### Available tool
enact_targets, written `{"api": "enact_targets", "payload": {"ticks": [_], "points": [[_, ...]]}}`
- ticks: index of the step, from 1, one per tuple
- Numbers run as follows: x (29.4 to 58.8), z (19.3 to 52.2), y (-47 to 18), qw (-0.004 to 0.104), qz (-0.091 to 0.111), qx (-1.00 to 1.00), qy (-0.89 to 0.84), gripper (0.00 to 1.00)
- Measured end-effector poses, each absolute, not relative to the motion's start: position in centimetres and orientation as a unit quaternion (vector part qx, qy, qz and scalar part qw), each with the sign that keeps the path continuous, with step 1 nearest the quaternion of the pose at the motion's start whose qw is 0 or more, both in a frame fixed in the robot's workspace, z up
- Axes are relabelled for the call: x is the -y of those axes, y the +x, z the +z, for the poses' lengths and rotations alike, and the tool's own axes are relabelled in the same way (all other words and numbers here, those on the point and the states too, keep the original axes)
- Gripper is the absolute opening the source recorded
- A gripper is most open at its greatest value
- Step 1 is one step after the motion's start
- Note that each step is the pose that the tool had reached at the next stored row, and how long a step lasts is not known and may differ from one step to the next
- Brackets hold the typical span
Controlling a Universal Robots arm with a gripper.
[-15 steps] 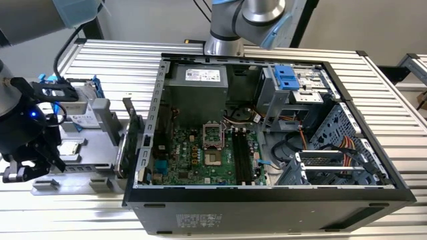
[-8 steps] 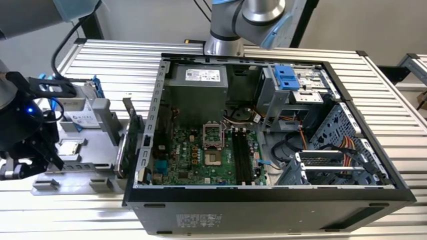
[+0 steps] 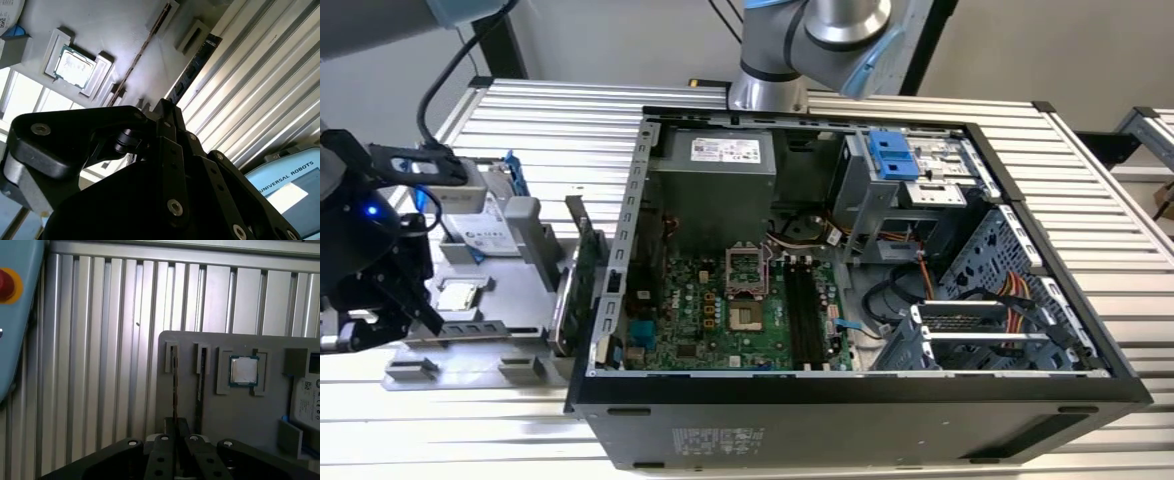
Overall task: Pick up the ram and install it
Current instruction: 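Pick up the ram and move it above insertion slot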
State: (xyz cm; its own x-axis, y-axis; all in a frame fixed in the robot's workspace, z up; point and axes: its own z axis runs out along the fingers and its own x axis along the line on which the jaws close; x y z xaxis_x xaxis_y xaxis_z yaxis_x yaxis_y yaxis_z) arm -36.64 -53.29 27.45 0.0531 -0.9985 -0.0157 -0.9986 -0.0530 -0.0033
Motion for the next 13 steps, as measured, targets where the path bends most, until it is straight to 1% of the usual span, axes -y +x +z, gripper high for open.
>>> {"api": "enact_targets", "payload": {"ticks": [12, 13], "points": [[53.3, 29.0, -36.6, 0.007, 0.005, -0.688, -0.726, 0.00], [53.3, 30.1, -36.6, 0.007, 0.005, -0.688, -0.726, 0.00]]}}
